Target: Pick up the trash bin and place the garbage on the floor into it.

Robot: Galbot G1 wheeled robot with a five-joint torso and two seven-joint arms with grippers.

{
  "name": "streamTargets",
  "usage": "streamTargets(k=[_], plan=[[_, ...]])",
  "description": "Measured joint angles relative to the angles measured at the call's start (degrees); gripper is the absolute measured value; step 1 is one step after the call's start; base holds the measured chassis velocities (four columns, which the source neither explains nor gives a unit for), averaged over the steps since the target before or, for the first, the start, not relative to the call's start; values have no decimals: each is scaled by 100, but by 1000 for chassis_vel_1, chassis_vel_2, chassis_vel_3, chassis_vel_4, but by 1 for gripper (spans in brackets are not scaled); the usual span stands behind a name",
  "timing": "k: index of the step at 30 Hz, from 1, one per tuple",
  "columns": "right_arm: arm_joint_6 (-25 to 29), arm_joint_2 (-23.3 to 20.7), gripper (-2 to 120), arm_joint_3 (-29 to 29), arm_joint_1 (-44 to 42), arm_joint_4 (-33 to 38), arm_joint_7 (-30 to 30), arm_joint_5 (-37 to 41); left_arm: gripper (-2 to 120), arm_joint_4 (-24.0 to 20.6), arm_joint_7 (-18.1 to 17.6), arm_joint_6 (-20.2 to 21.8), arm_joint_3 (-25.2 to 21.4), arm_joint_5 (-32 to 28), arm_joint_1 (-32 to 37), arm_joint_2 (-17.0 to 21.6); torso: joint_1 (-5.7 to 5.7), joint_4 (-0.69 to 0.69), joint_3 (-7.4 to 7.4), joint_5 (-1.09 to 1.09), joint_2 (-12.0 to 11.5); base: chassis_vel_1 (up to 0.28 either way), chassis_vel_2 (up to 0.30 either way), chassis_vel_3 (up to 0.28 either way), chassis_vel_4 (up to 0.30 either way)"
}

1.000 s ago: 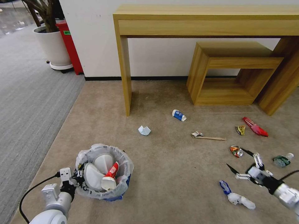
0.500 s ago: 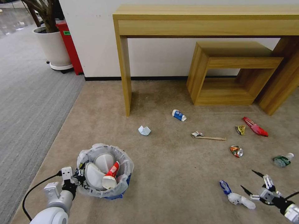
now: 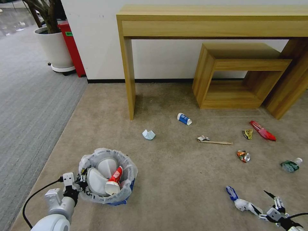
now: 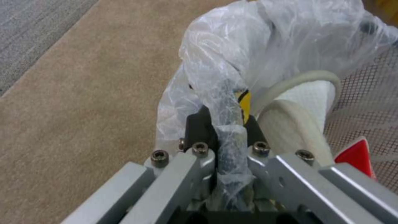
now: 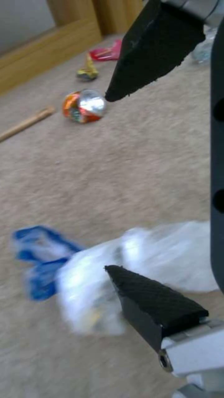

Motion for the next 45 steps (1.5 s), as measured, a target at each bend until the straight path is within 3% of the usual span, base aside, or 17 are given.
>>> streamTargets(k=[5, 19, 31, 40, 42, 44, 45], plan=[[10, -68, 100, 84, -338, 266, 22, 28, 2, -34, 3, -3, -25, 3, 14, -5, 0, 0, 0, -1, 0, 0, 0, 0, 0], [-13, 118, 96, 190, -258, 15, 85, -14, 2, -67, 24, -44, -14, 29, 65, -44, 0, -1, 0, -1, 0, 0, 0, 0, 0], [-355, 321, 95, -306, 122, -233, 130, 391, 2, -275, 26, -70, -103, 0, 238, -46, 0, 0, 0, -1, 0, 0, 0, 0, 0], [-452, 419, 72, -389, 221, -433, 160, 503, 2, -254, 24, -107, -80, -5, 236, -48, 0, 0, 0, 0, 0, 0, 0, 0, 0], [-458, 462, 58, -432, 262, -489, 166, 524, 2, -253, 22, -124, -80, -10, 238, -59, 0, 0, 0, -1, 0, 0, 0, 0, 0], [-456, 473, 56, -439, 272, -502, 166, 524, 2, -253, 21, -128, -79, -10, 238, -62, 0, 0, 0, 0, 0, 0, 0, 0, 0], [-453, 505, 50, -458, 293, -524, 166, 530, 2, -257, 20, -137, -71, -16, 241, -74, 0, 0, 0, 0, 0, 0, 0, 0, 0]])
